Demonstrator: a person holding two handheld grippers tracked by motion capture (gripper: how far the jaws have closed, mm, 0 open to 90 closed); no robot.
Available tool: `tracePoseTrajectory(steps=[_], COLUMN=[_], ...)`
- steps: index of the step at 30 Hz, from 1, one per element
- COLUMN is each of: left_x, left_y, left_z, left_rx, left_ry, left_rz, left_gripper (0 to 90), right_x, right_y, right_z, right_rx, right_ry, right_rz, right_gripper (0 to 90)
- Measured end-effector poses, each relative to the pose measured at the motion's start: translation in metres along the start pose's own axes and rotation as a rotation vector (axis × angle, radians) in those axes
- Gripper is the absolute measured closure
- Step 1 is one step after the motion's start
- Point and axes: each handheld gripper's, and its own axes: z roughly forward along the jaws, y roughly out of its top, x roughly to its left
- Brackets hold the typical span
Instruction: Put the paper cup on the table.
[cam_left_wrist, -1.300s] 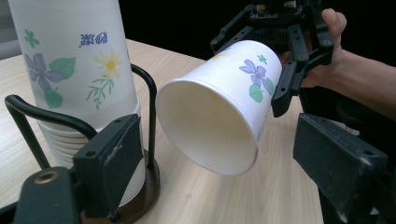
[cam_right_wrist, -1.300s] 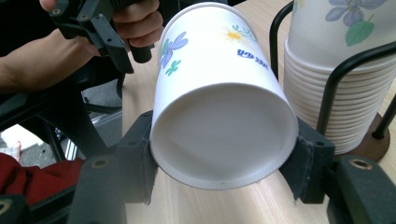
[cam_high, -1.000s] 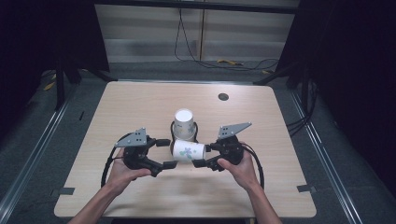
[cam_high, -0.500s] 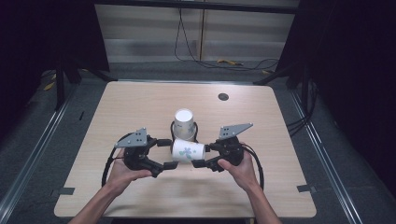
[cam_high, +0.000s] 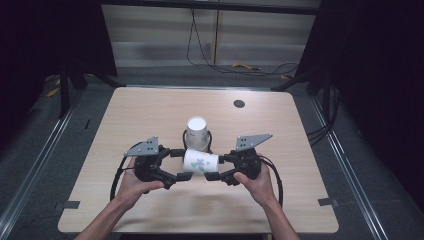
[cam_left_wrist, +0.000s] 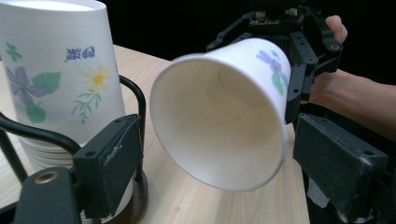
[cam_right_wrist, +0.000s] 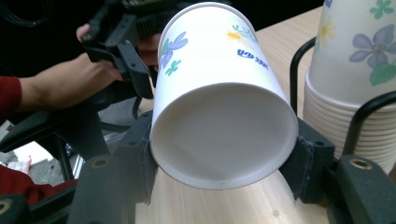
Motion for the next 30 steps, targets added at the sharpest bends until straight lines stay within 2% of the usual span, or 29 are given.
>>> tracePoseTrajectory(steps=[5, 8, 15, 19, 25, 30], left_x=[0.000, 0.000, 0.001, 0.000, 0.001, -0.001], left_y=[0.001, 0.000, -0.002, -0.002, -0.003, -0.002], left_z=[-0.001, 0.000, 0.003, 0.005, 0.006, 0.006], left_rx=[-0.005, -0.019, -0.017, -0.022, -0.025, -0.022], left_ry=[0.008, -0.007, -0.014, -0.024, -0.041, -0.041], left_rz=[0.000, -0.016, -0.022, -0.016, -0.025, -0.012], left_gripper=[15.6, 15.2, 15.2, 19.0, 18.7, 17.9], right_x=[0.001, 0.002, 0.002, 0.002, 0.002, 0.004], right_y=[0.000, 0.000, -0.001, -0.001, -0.003, -0.002], right_z=[0.001, 0.004, 0.007, 0.009, 0.008, 0.011], right_rx=[0.001, 0.002, -0.003, -0.003, -0.012, -0.017], right_ry=[0.017, 0.024, 0.033, 0.033, 0.032, 0.043], right_rz=[-0.003, -0.004, -0.001, 0.000, 0.002, -0.010], right_gripper=[36.9, 36.9, 36.9, 36.9, 37.0, 37.0])
